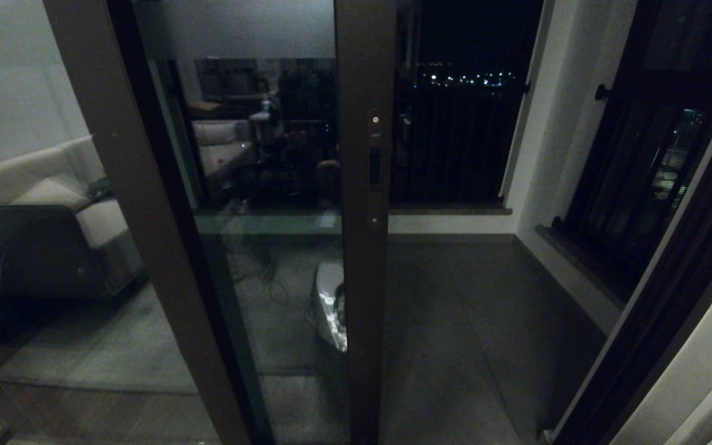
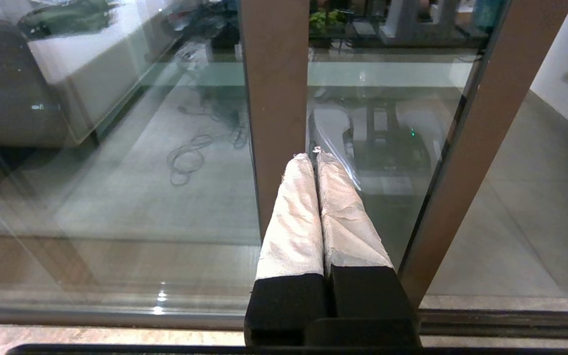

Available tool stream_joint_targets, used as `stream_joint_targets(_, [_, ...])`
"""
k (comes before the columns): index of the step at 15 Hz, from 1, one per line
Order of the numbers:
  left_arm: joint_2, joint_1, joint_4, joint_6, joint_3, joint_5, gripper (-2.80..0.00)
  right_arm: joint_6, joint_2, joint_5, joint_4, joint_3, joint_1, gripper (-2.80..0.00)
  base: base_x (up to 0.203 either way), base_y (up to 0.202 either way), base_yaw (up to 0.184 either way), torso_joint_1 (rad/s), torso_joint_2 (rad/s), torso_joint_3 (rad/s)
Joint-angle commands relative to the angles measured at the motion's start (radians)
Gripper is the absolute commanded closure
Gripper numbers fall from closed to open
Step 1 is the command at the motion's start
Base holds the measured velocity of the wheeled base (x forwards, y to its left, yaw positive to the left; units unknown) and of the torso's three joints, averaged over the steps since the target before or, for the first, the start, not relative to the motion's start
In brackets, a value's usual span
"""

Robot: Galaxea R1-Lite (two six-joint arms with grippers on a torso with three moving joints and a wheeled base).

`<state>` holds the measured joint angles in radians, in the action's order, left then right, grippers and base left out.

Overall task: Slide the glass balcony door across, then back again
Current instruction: Open the slid door

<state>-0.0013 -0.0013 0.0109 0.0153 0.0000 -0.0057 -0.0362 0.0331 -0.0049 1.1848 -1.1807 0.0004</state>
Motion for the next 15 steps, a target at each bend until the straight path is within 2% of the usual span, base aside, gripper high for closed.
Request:
stream_joint_targets(1, [0.0,0.0,0.0,0.002,0.0,0.0,0.0,0.003,-0.033,0.051,-0.09,0.222,-0.002,0.0,0.0,0.0,0.0,0.0,0.0,0.0])
stream_joint_targets(6, [0.0,0.001,-0.002,-0.008,0.0,0.0,0.0,-0.04,-0.032,0.075,-0.775,0.899,-0.002,0.0,0.0,0.0,0.0,0.0,0.0,0.0])
stream_joint_targets(8, [0.0,0.0,-0.005,-0.008,0.0,0.0,0.0,-0.052,-0.032,0.052,-1.029,1.108,-0.002,0.0,0.0,0.0,0.0,0.0,0.0,0.0])
stream_joint_targets(9, [0.0,0.0,-0.006,-0.005,0.0,0.0,0.0,-0.033,-0.032,0.039,-1.146,1.16,-0.002,0.0,0.0,0.0,0.0,0.0,0.0,0.0])
stream_joint_targets(10, [0.0,0.001,-0.009,-0.003,-0.009,-0.003,0.0,-0.021,-0.032,0.026,-1.189,1.177,-0.002,0.0,0.0,0.0,0.0,0.0,0.0,0.0])
stream_joint_targets(12, [0.021,0.001,-0.008,-0.004,-0.109,-0.018,0.0,-0.022,-0.032,0.022,-1.183,1.181,-0.002,0.0,0.0,0.0,0.0,0.0,0.0,0.0])
stream_joint_targets(15, [0.176,0.005,-0.006,-0.015,-0.266,-0.14,0.0,-0.004,-0.032,0.019,-1.185,1.181,-0.002,0.0,0.0,0.0,0.0,0.0,0.0,0.0])
